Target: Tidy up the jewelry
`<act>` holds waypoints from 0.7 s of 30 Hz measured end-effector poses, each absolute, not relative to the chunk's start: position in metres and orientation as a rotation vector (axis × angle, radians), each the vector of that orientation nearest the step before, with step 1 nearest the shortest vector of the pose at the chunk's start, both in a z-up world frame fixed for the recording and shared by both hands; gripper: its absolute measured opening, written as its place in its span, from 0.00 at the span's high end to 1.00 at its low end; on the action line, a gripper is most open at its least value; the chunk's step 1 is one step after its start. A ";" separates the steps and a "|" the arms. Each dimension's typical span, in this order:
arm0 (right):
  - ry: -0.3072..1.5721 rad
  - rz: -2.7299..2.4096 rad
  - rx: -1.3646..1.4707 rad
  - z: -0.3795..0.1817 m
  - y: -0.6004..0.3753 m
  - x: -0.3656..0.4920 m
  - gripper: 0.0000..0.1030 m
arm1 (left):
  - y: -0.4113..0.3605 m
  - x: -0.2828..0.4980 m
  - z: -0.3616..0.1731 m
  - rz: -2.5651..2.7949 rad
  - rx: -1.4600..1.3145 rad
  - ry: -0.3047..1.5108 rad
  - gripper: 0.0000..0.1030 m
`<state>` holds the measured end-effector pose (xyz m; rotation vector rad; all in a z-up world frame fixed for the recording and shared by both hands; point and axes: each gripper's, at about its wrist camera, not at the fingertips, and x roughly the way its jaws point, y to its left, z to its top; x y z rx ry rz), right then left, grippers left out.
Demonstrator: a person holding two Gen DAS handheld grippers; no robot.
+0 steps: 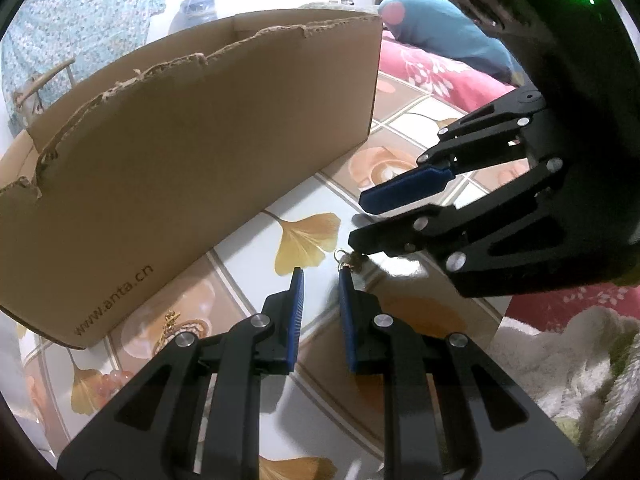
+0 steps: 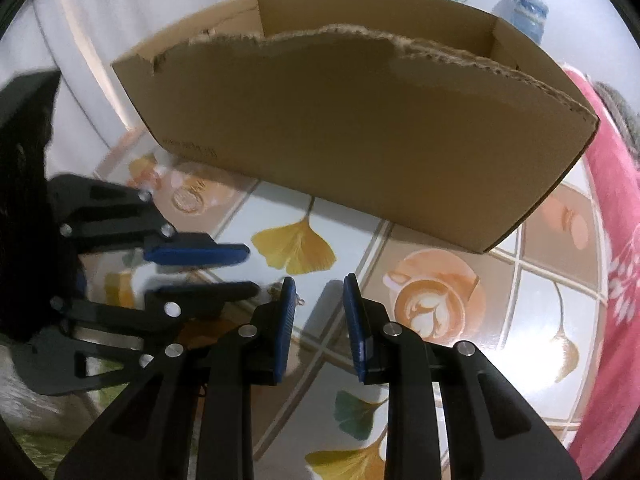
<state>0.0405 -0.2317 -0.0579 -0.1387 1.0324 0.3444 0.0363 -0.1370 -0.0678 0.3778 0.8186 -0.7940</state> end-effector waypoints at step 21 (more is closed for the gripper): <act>0.995 0.346 -0.162 -0.060 -0.223 0.035 0.76 | -0.138 0.038 -0.068 -0.763 0.378 0.821 0.84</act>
